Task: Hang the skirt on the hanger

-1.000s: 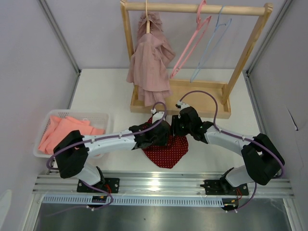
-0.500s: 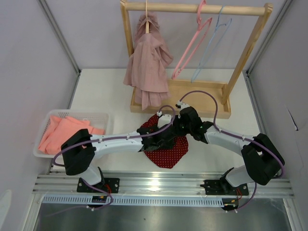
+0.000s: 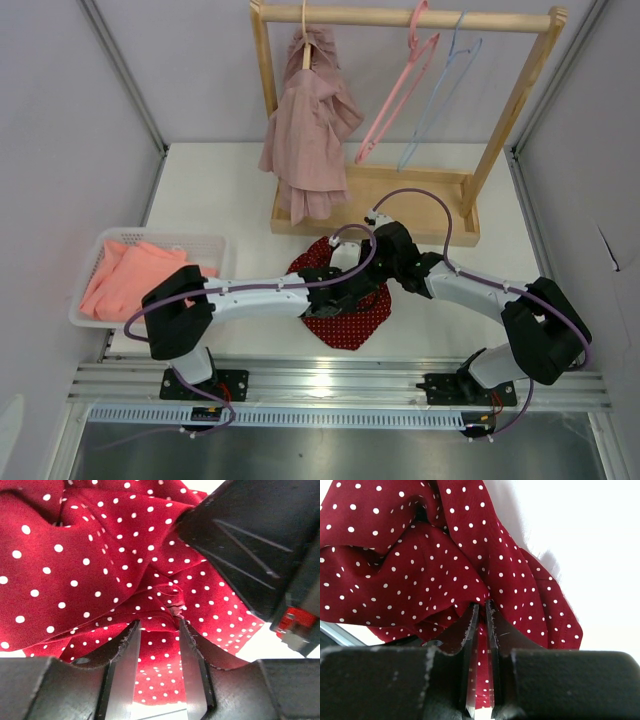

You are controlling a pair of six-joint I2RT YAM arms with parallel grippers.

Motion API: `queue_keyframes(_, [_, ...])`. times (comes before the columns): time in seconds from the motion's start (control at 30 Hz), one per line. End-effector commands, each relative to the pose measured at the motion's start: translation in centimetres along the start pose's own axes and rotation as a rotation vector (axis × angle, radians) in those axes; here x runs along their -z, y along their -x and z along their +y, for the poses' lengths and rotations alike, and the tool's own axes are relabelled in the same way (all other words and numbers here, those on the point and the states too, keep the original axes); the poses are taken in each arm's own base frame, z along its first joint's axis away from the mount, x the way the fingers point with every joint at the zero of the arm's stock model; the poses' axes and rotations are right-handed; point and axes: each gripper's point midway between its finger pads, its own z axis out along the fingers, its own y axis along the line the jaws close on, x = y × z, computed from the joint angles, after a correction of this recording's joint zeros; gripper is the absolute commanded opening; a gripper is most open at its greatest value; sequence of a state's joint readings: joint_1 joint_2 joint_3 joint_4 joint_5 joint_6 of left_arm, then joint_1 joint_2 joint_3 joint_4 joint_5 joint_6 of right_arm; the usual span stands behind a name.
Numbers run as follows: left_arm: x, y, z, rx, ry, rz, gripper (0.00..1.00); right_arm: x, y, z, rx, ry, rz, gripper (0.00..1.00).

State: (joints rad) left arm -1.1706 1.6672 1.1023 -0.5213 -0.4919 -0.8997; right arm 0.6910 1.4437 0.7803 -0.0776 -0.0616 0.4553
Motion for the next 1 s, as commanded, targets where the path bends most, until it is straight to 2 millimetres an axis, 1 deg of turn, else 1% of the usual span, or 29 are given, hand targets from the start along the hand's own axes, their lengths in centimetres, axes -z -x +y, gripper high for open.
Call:
queue_keyframes(0.0, [0.0, 1.3, -0.2, 0.033, 0.041, -0.055, 0.41, 0.7, 2.4, 1.7, 0.010, 0.047, -0.065, 0.11])
queue_keyframes(0.13, [-0.2, 1.8, -0.1, 0.039, 0.057, -0.081, 0.47, 0.9, 2.5, 1.8, 0.013, 0.049, -0.067, 0.11])
queue_keyframes(0.23, [-0.5, 2.1, -0.3, 0.037, 0.065, -0.089, 0.49, 0.9, 2.4, 1.9, 0.012, 0.051, -0.064, 0.10])
queue_keyframes(0.4, [-0.8, 2.2, -0.7, 0.043, 0.060, -0.100, 0.49, 1.1, 2.4, 2.0, 0.016, 0.051, -0.064, 0.09])
queue_keyframes(0.47, [-1.0, 2.3, -0.7, 0.037, 0.070, -0.097, 0.44, 1.1, 2.6, 2.0, 0.016, 0.052, -0.067, 0.08])
queue_keyframes(0.57, [-1.5, 1.7, -0.3, 0.029, 0.089, -0.084, 0.35, 1.1, 2.5, 2.1, 0.020, 0.053, -0.063, 0.08])
queue_keyframes(0.6, [-1.5, 1.8, -0.3, 0.039, 0.087, -0.085, 0.27, 1.2, 2.5, 2.1, 0.019, 0.053, -0.063, 0.07])
queue_keyframes(0.67, [-1.3, 1.8, 0.0, 0.042, 0.087, -0.085, 0.16, 1.3, 2.6, 2.1, 0.020, 0.052, -0.067, 0.07])
queue_keyframes(0.7, [-1.3, 1.6, 0.5, 0.041, 0.093, -0.082, 0.06, 1.2, 2.5, 2.0, 0.020, 0.049, -0.065, 0.07])
queue_keyframes(0.73, [-1.2, 1.6, 0.8, 0.043, 0.097, -0.081, 0.01, 1.3, 2.5, 2.1, 0.021, 0.050, -0.065, 0.07])
queue_keyframes(0.8, [-0.2, 2.1, 1.1, 0.056, 0.082, -0.093, 0.00, 1.4, 2.7, 2.1, 0.022, 0.048, -0.071, 0.07])
queue_keyframes(0.83, [0.2, 2.0, 1.7, 0.054, 0.084, -0.092, 0.00, 1.4, 2.7, 2.0, 0.019, 0.045, -0.071, 0.06])
queue_keyframes(0.87, [1.3, 2.6, 2.1, 0.072, 0.069, -0.108, 0.00, 1.6, 2.9, 2.1, 0.019, 0.047, -0.077, 0.07])
queue_keyframes(0.9, [1.9, 2.8, 2.5, 0.083, 0.058, -0.112, 0.00, 1.7, 3.1, 2.0, 0.020, 0.045, -0.078, 0.06])
queue_keyframes(0.93, [2.1, 2.5, 3.5, 0.085, 0.067, -0.106, 0.00, 1.9, 3.2, 2.1, 0.020, 0.045, -0.082, 0.06])
queue_keyframes(0.97, [3.7, 3.6, 3.8, 0.113, 0.029, -0.132, 0.00, 2.0, 3.2, 2.1, 0.021, 0.044, -0.080, 0.06])
